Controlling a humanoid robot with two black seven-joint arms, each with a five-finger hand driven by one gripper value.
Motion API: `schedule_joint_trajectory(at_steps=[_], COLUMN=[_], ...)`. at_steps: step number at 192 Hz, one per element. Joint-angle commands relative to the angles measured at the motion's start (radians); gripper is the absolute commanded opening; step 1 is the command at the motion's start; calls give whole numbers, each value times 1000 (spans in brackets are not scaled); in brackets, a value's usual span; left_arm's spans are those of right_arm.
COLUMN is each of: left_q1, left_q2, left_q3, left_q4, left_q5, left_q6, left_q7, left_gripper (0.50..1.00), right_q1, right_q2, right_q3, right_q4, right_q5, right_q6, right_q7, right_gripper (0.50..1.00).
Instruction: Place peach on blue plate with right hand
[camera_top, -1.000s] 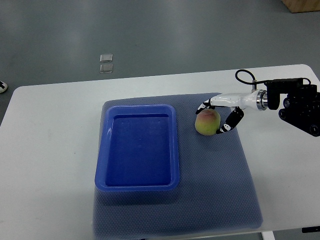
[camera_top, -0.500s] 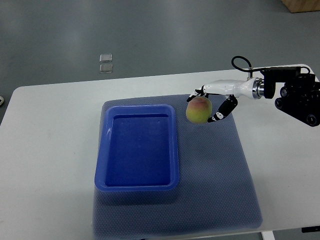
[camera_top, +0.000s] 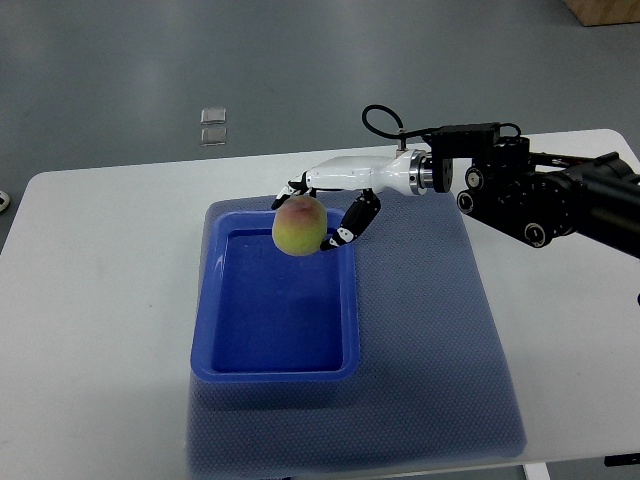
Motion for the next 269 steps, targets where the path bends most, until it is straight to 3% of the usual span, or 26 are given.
schedule_joint_trajectory(at_steps=[1,99,113,149,211,229,255,269], left_q1=[0,0,0,0,0,0,0,0], left_q2=[0,0,0,0,0,0,0,0], left_q3=[1,1,1,-1,1,1,1,-1], left_q4=[0,0,0,0,0,0,0,0], left_q5=[0,0,0,0,0,0,0,0], left_q6=[0,0,0,0,0,0,0,0], left_q7=[0,0,1,0,0,1,0,0], left_gripper=[1000,1000,1000,1000,1000,1000,1000,1000], right_q1=[-8,-86,-94,-105,-103,-103,-106,-117], right_q2=[37,72,72,72,52,38,-17,-29], right_q3=[-3,-17,-17,-14,20,90,156,179], right_q4=[-1,-1,-1,-1,-4,-8,-25,-45], right_q5=[-4,-7,-7,-4,37,148,347,457], right_q6=[2,-7,-9,-9,3,69,281,322], right_q7=[0,0,0,0,0,0,0,0], right_gripper=[666,701,727,921,924,924,924,924])
